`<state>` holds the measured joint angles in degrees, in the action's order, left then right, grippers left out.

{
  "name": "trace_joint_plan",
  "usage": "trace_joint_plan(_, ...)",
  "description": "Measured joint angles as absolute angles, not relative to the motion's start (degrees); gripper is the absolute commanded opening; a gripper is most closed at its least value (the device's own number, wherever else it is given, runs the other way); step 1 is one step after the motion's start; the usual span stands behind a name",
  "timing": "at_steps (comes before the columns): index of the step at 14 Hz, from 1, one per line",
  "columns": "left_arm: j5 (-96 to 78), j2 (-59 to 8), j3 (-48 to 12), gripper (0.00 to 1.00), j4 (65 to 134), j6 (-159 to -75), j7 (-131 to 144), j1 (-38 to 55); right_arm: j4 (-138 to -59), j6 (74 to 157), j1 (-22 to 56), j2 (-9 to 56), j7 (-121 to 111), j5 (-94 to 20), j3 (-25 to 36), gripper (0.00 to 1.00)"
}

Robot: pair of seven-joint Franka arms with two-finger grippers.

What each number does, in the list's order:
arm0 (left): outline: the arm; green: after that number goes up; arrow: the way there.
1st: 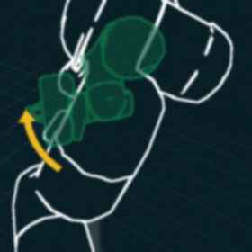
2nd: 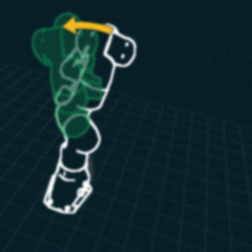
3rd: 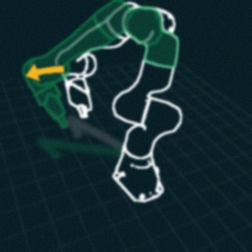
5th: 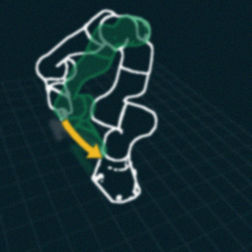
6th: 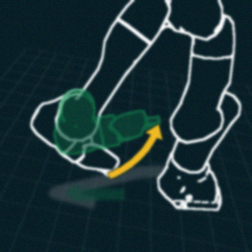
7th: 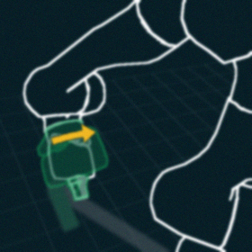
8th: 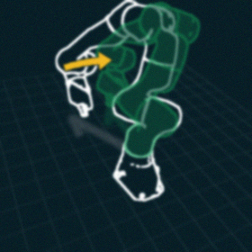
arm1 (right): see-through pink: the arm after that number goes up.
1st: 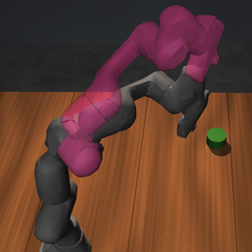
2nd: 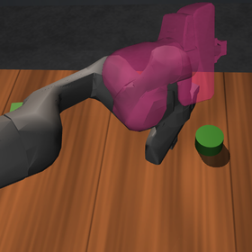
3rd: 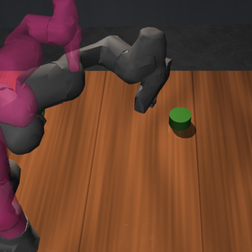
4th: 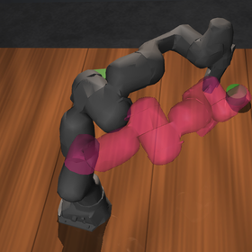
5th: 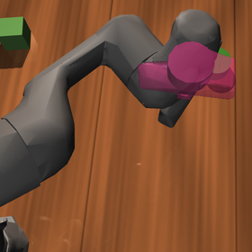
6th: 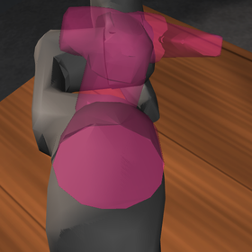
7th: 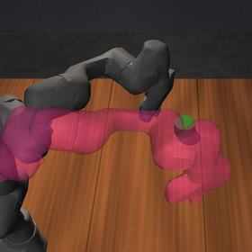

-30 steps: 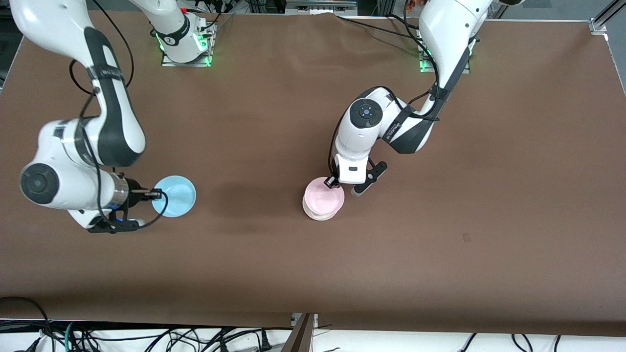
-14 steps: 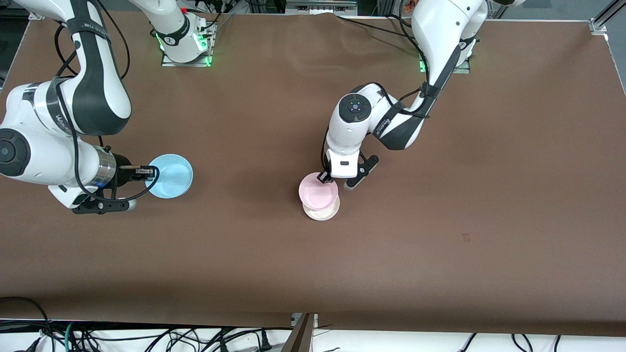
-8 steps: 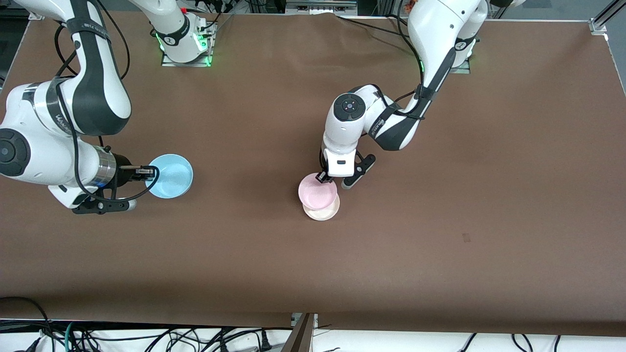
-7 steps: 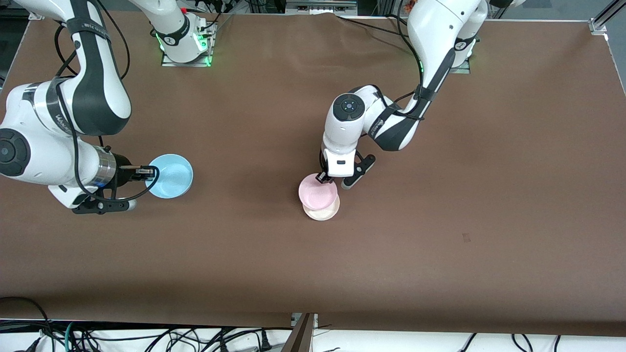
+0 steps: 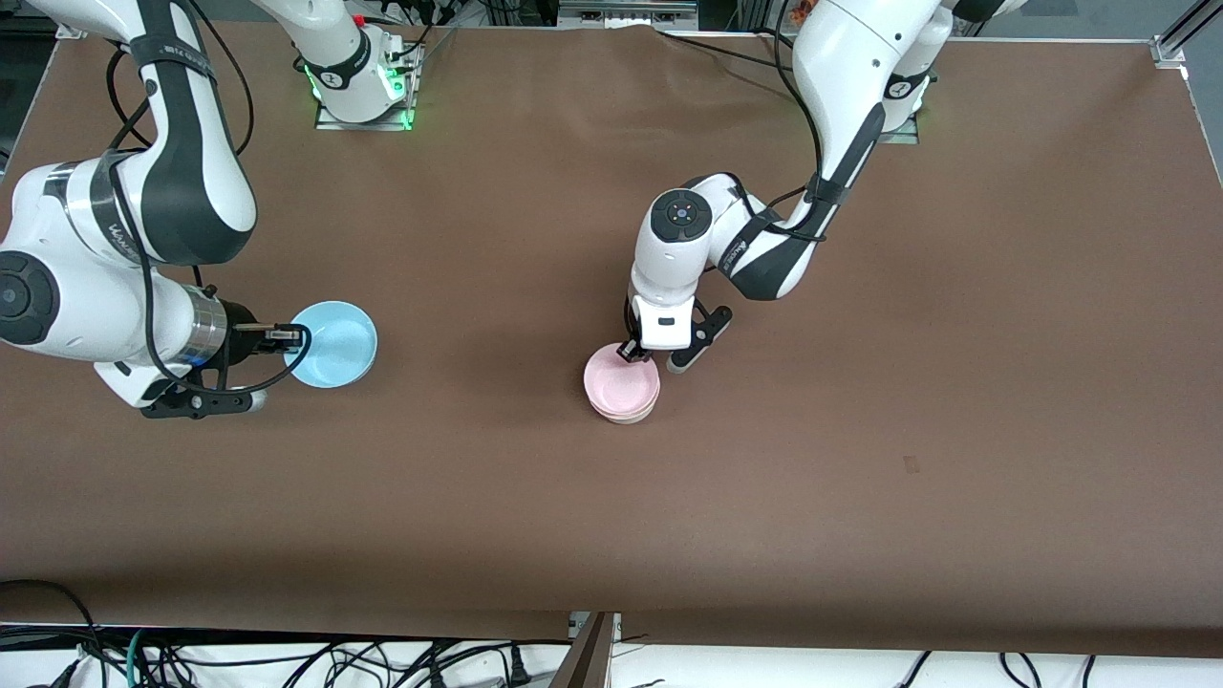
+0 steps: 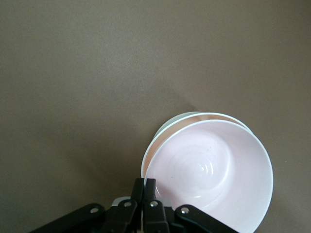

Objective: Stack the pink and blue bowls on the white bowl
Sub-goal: 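Open the left gripper to release the pink bowl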

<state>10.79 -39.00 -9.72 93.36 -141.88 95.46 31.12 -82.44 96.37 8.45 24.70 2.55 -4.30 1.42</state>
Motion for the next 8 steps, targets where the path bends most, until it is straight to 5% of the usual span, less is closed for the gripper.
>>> trace_joint_plan(8, 10.8, -39.0, -8.8, 0.00, 93.1, -143.4, 95.5, 31.1, -82.4, 96.4, 8.5, 24.7, 2.6, -4.3, 1.4, 0.00)
